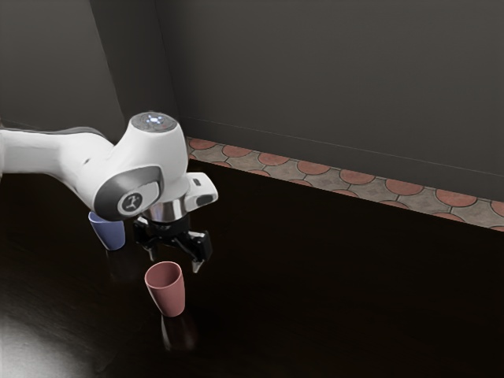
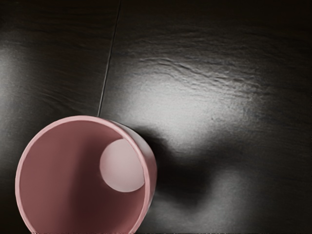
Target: Place the right cup onto the left cup
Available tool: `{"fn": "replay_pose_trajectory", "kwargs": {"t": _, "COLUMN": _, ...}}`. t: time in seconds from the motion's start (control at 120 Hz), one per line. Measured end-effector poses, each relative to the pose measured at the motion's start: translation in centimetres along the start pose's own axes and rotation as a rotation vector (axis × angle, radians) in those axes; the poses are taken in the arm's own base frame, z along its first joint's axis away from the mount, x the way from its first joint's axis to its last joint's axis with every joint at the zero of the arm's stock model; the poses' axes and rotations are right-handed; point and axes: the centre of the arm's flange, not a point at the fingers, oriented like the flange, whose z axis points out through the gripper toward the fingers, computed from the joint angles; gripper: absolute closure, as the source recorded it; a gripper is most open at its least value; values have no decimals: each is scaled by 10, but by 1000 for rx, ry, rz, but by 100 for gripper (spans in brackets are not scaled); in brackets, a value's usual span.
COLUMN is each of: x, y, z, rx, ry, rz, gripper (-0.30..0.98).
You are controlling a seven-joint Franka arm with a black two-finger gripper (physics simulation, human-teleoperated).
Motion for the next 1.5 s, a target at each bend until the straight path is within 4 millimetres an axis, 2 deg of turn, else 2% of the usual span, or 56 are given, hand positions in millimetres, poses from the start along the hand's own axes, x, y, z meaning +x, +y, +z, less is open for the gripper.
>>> {"fn": "replay_pose_trajectory", "kwargs": {"t": 0.167, "x": -4, "y": 3, "z": 20, "rx": -18, "ry": -3, "rz": -19, "gripper": 0}}
{"fn": "replay_pose_trajectory", "kwargs": {"t": 0.383, "x": 1, "y": 8, "z": 40, "rx": -43, "ry": -9, "rz": -33, "gripper": 0}}
{"fn": "replay_pose_trajectory", "kwargs": {"t": 0.6, "x": 4, "y": 9, "z": 46, "rx": -58, "ry": 5, "rz": -43, "gripper": 0}}
{"fn": "replay_pose_trajectory", "kwargs": {"t": 1.142, "x": 15, "y": -7, "z": 71, "rx": -64, "ry": -23, "rz": -59, "gripper": 3}}
{"fn": "replay_pose_trajectory", "kwargs": {"t": 1.292, "x": 19, "y": -13, "z": 82, "rx": -69, "ry": -36, "rz": -71, "gripper": 13}}
{"fn": "replay_pose_trajectory", "kwargs": {"t": 1.5, "x": 23, "y": -22, "z": 92, "rx": -75, "ry": -47, "rz": -89, "gripper": 39}}
